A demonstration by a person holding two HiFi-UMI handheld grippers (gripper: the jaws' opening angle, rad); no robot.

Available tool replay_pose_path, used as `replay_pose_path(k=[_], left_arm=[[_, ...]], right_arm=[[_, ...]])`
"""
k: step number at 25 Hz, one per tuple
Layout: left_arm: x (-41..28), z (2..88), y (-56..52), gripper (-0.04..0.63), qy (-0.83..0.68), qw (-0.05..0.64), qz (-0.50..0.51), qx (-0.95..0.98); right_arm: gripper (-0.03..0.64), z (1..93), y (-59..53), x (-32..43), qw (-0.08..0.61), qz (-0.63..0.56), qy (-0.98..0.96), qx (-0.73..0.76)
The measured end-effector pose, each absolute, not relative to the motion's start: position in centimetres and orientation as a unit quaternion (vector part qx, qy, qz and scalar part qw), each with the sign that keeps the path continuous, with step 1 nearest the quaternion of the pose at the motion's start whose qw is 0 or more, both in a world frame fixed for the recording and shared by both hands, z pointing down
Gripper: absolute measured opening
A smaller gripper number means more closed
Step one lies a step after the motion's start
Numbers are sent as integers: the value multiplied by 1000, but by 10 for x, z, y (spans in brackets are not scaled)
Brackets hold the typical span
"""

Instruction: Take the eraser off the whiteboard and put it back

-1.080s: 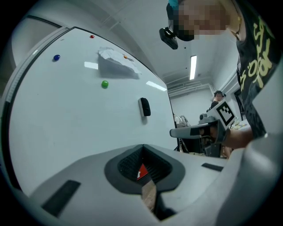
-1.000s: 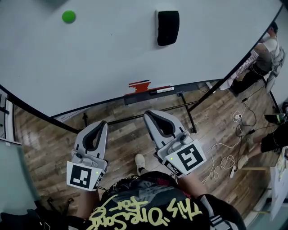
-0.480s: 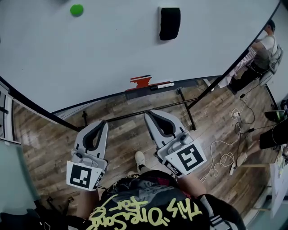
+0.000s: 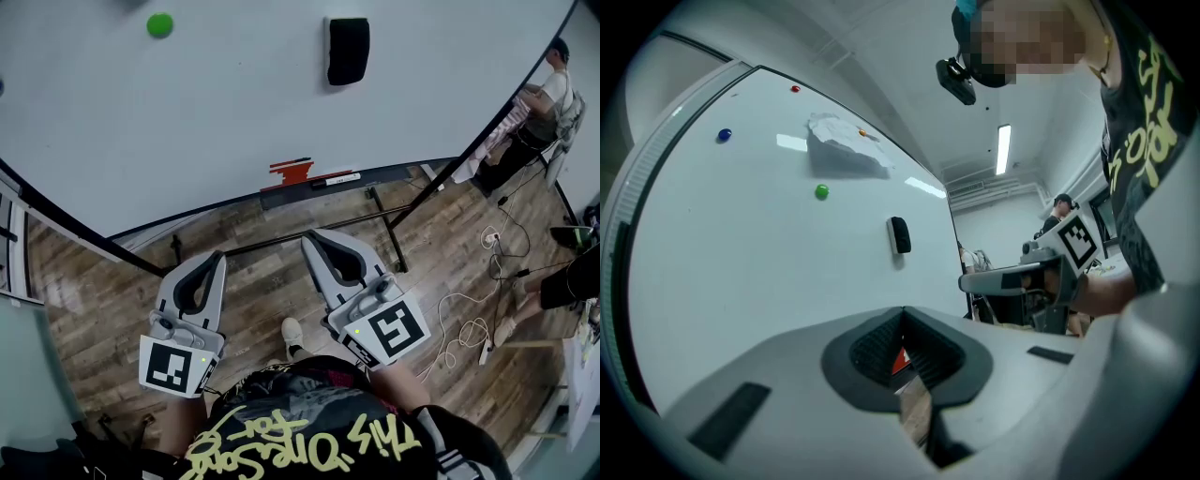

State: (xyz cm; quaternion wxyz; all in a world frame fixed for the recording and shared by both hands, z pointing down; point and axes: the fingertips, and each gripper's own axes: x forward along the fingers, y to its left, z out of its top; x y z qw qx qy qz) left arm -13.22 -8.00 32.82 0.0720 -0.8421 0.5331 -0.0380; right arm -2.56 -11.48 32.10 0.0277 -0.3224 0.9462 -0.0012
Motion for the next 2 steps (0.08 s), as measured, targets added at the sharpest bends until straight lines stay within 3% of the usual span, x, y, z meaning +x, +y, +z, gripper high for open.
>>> replay_pose_path(k=[2], left_arm=[[-132, 327, -81, 8, 533, 72, -39, -842]], right_arm=[[8, 320, -116, -26, 27, -1, 946, -323]])
